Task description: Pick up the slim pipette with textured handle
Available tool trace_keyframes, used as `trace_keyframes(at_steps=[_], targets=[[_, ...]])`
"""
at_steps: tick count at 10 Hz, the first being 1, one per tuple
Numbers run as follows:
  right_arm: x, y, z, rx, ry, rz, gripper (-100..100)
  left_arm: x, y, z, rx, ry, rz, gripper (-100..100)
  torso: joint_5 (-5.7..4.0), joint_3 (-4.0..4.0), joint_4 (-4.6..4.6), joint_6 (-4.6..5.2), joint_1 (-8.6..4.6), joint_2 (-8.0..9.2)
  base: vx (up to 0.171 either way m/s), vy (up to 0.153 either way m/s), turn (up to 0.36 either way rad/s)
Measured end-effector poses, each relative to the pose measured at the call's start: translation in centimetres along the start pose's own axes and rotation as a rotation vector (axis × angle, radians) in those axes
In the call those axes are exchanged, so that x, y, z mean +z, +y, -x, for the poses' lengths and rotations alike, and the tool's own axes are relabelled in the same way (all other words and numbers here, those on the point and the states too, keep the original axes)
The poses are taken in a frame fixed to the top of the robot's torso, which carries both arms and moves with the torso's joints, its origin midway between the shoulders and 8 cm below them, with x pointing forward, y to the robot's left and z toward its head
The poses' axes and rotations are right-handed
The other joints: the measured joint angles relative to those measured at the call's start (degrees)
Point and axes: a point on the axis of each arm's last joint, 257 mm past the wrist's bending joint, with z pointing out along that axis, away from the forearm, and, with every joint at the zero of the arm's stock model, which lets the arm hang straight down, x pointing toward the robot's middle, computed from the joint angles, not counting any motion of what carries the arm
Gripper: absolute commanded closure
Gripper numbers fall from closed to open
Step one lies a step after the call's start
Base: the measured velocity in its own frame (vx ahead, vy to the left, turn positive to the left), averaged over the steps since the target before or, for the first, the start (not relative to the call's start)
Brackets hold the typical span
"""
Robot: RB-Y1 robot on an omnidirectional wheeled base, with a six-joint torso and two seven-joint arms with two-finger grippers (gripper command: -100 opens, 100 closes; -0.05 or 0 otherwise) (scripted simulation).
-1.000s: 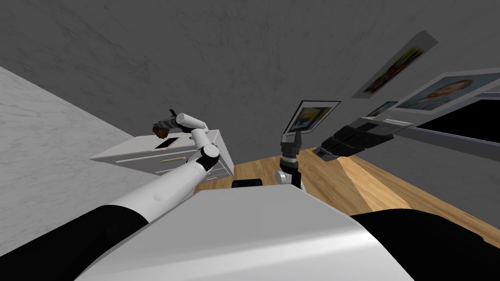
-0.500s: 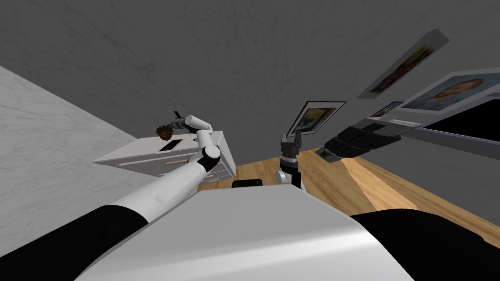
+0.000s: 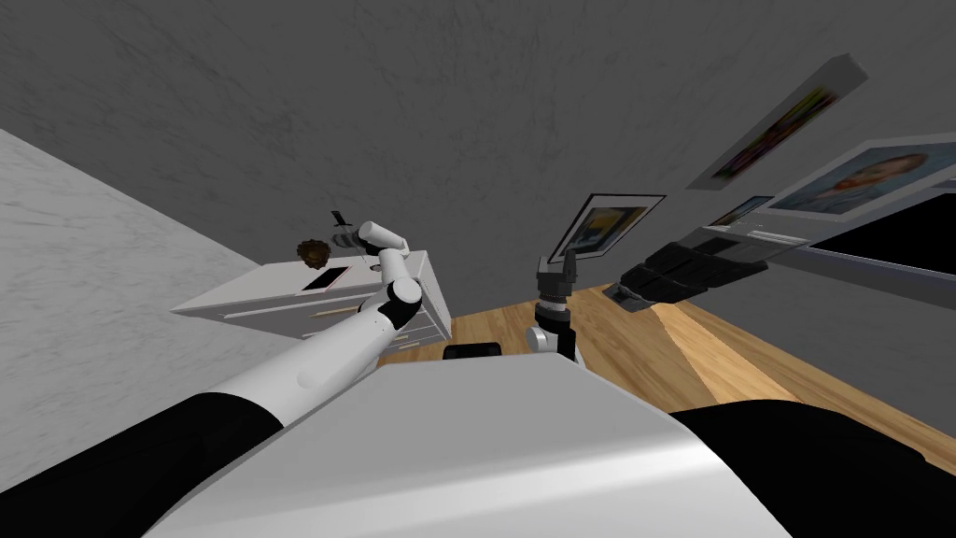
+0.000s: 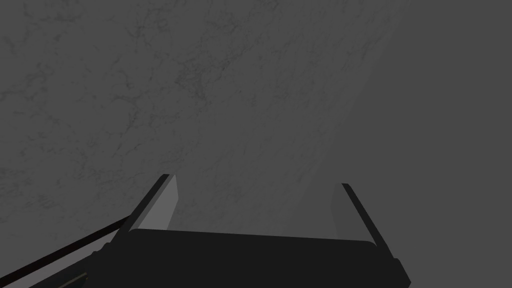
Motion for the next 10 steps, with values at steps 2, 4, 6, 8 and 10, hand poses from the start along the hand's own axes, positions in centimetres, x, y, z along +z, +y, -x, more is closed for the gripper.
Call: trace_keyframes(at_steps=[2, 4, 6, 8, 10], targets=[[0.0, 0.0, 0.0, 0.0, 0.0, 0.0, 0, 0.0, 0.0, 0.0, 0.0, 0.0, 0.0, 100, 0.0, 0.01, 0.0, 0.0, -0.01, 0.01, 0.0, 0.0, 0.0], [0.0, 0.0, 0.0, 0.0, 0.0, 0.0, 0, 0.0, 0.0, 0.0, 0.0, 0.0, 0.0, 0, 0.0, 0.01, 0.0, 0.0, -0.01, 0.01, 0.0, 0.0, 0.0], [0.0, 0.0, 0.0, 0.0, 0.0, 0.0, 0, 0.7, -0.4, 1.3, 0.019, -0.011, -0.01, -100, -0.01, -0.12, -0.05, 0.0, -0.12, -0.21, 0.064, -0.033, -0.014], [0.0, 0.0, 0.0, 0.0, 0.0, 0.0, 0, 0.7, -0.4, 1.4, 0.02, -0.012, -0.011, -100, -0.01, -0.05, -0.02, 0.0, -0.04, -0.07, 0.002, 0.015, 0.042], [0.0, 0.0, 0.0, 0.0, 0.0, 0.0, 0, 0.0, 0.9, 1.3, 0.018, -0.016, 0.003, -100, 0.03, 0.01, 0.0, 0.0, 0.13, 0.02, -0.011, 0.049, 0.06]])
